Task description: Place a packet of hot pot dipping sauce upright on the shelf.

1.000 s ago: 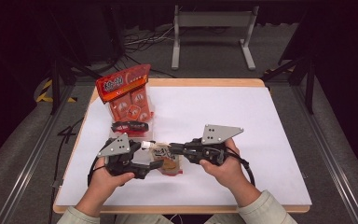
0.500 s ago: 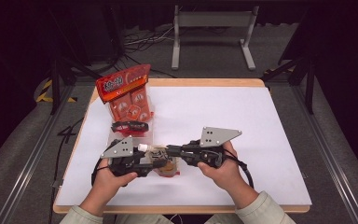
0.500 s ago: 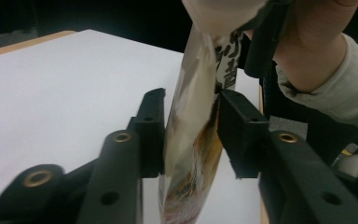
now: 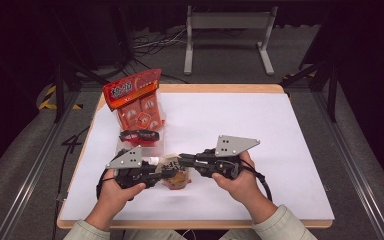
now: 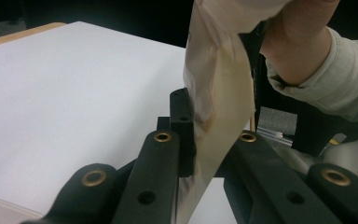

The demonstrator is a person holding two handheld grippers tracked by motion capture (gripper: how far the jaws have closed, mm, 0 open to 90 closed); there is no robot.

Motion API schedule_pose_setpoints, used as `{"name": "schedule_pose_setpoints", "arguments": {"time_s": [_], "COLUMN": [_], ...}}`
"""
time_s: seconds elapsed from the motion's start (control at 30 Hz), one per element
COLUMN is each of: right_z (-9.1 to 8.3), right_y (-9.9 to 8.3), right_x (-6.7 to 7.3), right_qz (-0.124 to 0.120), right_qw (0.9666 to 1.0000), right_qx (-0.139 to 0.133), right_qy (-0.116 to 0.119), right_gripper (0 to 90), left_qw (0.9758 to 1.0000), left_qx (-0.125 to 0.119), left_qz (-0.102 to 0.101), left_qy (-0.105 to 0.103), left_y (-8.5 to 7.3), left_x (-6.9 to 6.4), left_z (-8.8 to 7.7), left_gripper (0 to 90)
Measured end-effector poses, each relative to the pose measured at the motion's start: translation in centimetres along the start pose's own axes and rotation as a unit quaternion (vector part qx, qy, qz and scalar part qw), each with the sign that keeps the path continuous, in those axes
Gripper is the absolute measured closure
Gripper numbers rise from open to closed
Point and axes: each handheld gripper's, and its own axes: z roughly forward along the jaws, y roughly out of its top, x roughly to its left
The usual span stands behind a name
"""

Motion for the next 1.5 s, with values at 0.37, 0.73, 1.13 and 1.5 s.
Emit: {"name": "schedule_pose_setpoints", "arguments": {"time_s": [0.37, 0.73, 1.13, 1.5], "right_z": [-1.3, -4.9, -7.1, -7.7], "right_y": [0.2, -0.3, -1.5, -2.2], "right_x": [-0.8, -2.4, -4.0, -5.0], "right_qz": [0.011, 0.024, 0.038, 0.055], "right_qw": [0.9998, 0.9968, 0.9887, 0.9835], "right_qx": [-0.001, 0.020, 0.046, 0.055], "right_qy": [-0.017, -0.073, -0.138, -0.163], "right_gripper": [64.5, 53.1, 47.5, 46.6], "left_qw": [0.9998, 0.9992, 0.9961, 0.9920], "left_qx": [0.005, -0.002, -0.007, -0.002], "left_qz": [0.006, 0.010, 0.005, 0.008], "left_qy": [0.021, 0.037, 0.088, 0.126], "left_y": [0.9, 2.3, 3.0, 3.1], "left_x": [0.6, 1.2, 2.0, 3.1], "left_z": [-1.7, -3.8, -6.2, -7.6], "left_gripper": [86.1, 86.1, 86.2, 86.3]}}
